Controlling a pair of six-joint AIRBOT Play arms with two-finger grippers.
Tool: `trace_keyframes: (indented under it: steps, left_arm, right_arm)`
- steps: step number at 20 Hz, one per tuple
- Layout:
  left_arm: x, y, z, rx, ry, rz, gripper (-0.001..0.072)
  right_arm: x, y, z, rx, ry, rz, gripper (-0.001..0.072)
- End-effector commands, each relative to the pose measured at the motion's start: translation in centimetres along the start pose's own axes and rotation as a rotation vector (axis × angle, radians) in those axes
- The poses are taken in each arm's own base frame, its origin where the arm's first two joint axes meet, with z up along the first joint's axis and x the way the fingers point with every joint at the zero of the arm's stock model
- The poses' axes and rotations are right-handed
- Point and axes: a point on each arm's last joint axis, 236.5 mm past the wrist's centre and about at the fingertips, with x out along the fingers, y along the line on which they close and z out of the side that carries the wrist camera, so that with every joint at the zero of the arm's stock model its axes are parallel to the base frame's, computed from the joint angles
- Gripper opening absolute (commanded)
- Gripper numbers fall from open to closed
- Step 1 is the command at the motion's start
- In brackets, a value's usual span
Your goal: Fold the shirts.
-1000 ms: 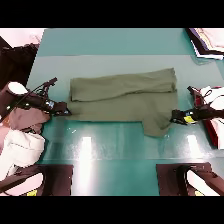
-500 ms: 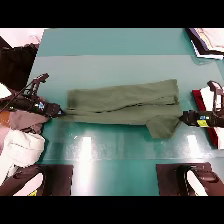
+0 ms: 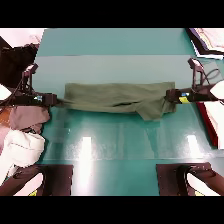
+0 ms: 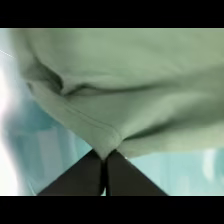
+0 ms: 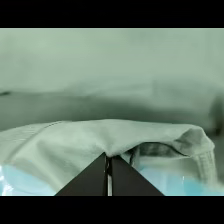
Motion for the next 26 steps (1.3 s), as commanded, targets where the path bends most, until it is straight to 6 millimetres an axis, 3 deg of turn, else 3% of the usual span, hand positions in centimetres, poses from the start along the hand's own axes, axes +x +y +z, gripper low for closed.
trace_keyframes:
  steps: [1,9,14,15,16,17,20,21,22,23,26]
  left_arm:
    - [0.1,2.3,3.2,-0.025,-0.132,0.087,0.0023]
    - [4.7,4.3,5.3,-0.126,-0.183,0.088,0.0024]
    - [5.4,4.5,7.4,-0.181,-0.254,0.069,0.0026]
    - [5.3,4.4,7.8,-0.179,-0.259,0.068,0.0146]
    - [5.2,4.3,8.2,-0.178,-0.268,0.066,0.0358]
    - [5.1,4.2,8.7,-0.178,-0.275,0.062,0.0451]
    - [4.5,3.9,10.1,-0.169,-0.301,0.056,0.0430]
    - [4.2,3.8,10.5,-0.161,-0.305,0.054,0.0430]
    - [4.0,3.7,10.7,-0.150,-0.302,0.054,0.0430]
    - [3.7,3.8,10.5,-0.135,-0.283,0.062,0.0430]
    - [3.8,3.6,8.3,-0.100,-0.164,0.056,0.0429]
  right_arm:
    - [2.9,0.0,2.8,-0.003,0.014,-0.016,0.0016]
    - [6.8,-0.3,6.7,0.006,0.002,-0.020,0.0020]
    - [7.6,-0.3,7.8,0.013,-0.002,-0.021,0.0020]
    - [7.6,-0.3,7.8,0.018,-0.002,-0.021,0.0020]
    - [7.6,-0.3,7.8,0.017,-0.002,-0.021,0.0020]
    - [7.6,-0.3,7.8,0.018,-0.002,-0.022,0.0021]
    - [7.4,-0.9,8.2,0.065,-0.015,-0.025,0.0029]
    - [7.3,-1.3,8.3,0.084,-0.015,-0.029,0.0145]
    - [7.0,-1.9,8.2,0.101,-0.008,-0.033,0.0461]
    - [6.5,-2.9,7.9,0.125,0.009,-0.040,0.0563]
    - [3.7,-7.0,5.3,0.146,0.126,-0.078,0.0562]
